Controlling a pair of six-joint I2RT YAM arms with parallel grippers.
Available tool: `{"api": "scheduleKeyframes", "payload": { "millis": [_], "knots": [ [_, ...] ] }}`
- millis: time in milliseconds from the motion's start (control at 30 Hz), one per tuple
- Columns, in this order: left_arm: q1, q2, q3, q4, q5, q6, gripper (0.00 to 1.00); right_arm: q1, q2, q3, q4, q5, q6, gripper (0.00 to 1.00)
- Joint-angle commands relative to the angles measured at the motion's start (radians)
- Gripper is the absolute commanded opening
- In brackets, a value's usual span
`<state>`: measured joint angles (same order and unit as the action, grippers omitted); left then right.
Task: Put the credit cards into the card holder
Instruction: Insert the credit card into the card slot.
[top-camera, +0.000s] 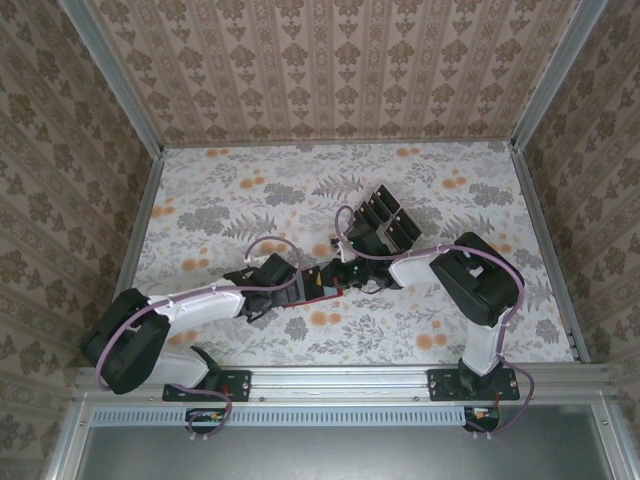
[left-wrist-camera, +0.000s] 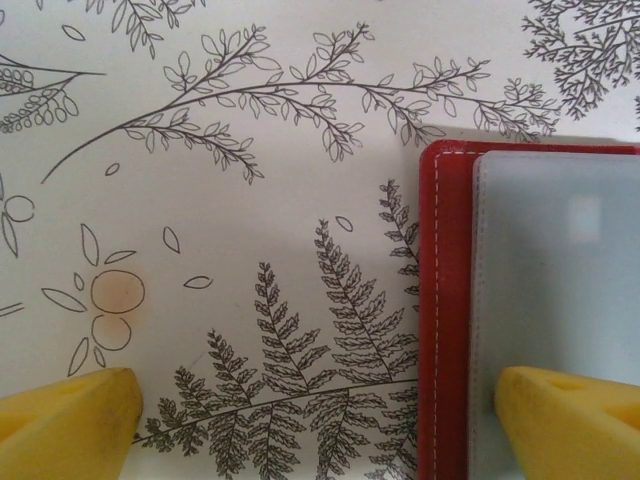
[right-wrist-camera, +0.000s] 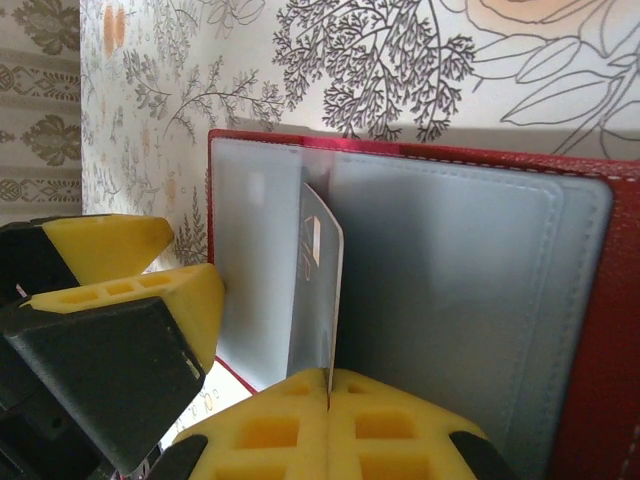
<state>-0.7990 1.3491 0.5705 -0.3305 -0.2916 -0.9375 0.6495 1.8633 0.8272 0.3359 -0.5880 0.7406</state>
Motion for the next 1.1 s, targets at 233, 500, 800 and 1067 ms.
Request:
{"api": "scheduleKeyframes", "payload": {
  "millis": [233,500,800,1067],
  "knots": [
    [-0.015,0.044,0.008,-0.054,-0.034,-0.011,1.00,-0.037,0.045,0.008,-0.060,-0.027,-0.040,0.00],
    [-0.019,0.056,0.006,-0.059,-0.037,-0.028,1.00,-0.044,0.074,0.038,-0.085,-0.049,-0.060,0.00],
    [-0.027,0.070,0.003,-0.056,-0.039,-0.040,1.00,-0.043,0.081,0.041,-0.086,-0.060,-0.049,0.00],
    [-0.034,0.071,-0.007,-0.047,-0.040,-0.050,1.00,-0.041,0.086,0.038,-0.050,-0.090,-0.005,0.00]
  ]
}}
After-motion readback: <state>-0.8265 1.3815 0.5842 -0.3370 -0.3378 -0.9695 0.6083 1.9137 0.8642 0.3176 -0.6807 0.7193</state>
